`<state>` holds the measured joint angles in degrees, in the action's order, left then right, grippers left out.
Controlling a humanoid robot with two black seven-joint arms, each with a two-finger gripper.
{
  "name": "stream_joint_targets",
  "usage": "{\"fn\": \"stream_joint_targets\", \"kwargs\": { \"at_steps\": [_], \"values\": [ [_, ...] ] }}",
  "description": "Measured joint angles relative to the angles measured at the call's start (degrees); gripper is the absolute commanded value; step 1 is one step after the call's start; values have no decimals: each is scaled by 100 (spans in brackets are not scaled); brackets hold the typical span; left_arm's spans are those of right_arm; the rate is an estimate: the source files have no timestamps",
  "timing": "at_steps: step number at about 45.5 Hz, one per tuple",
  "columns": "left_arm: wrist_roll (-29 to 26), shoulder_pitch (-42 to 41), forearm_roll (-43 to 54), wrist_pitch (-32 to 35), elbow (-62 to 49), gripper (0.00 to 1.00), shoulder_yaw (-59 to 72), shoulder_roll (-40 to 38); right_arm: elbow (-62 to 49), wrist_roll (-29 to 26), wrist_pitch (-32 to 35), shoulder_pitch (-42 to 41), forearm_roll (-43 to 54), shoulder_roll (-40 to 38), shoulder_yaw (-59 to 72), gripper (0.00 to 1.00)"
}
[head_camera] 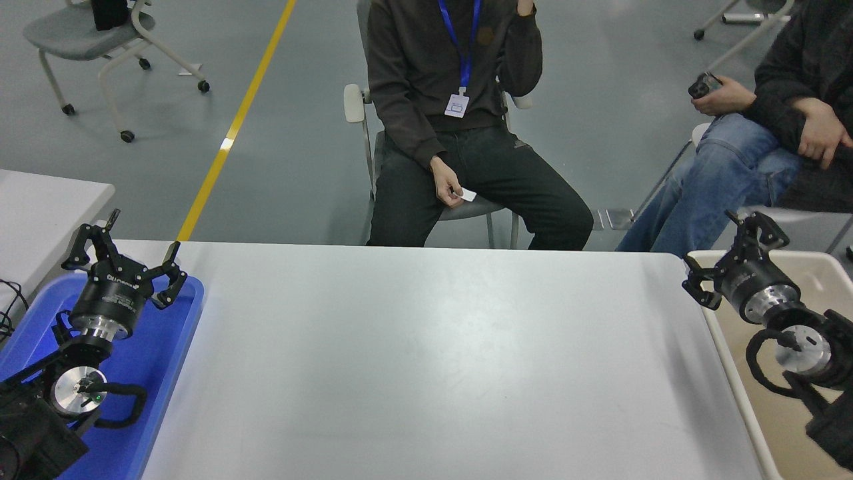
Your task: Clean the table surface
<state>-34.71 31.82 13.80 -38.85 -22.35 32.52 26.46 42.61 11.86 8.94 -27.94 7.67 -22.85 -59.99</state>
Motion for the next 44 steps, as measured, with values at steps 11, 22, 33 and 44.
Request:
{"fn": "stream_joint_targets", "kwargs": {
  "at_steps": [11,22,33,44],
  "values": [
    [0,0,-1,0,0,100,0,0,199,356,155,291,312,544,-685,100],
    [1,0,-1,0,2,100,0,0,73,653,203,383,685,814,-860,100],
    [4,0,-1,0,0,100,0,0,-272,755,216,355,798,902,-718,100],
    [0,0,-1,0,-2,100,0,0,-380,810,221,334,822,951,-644,100]
  ]
}}
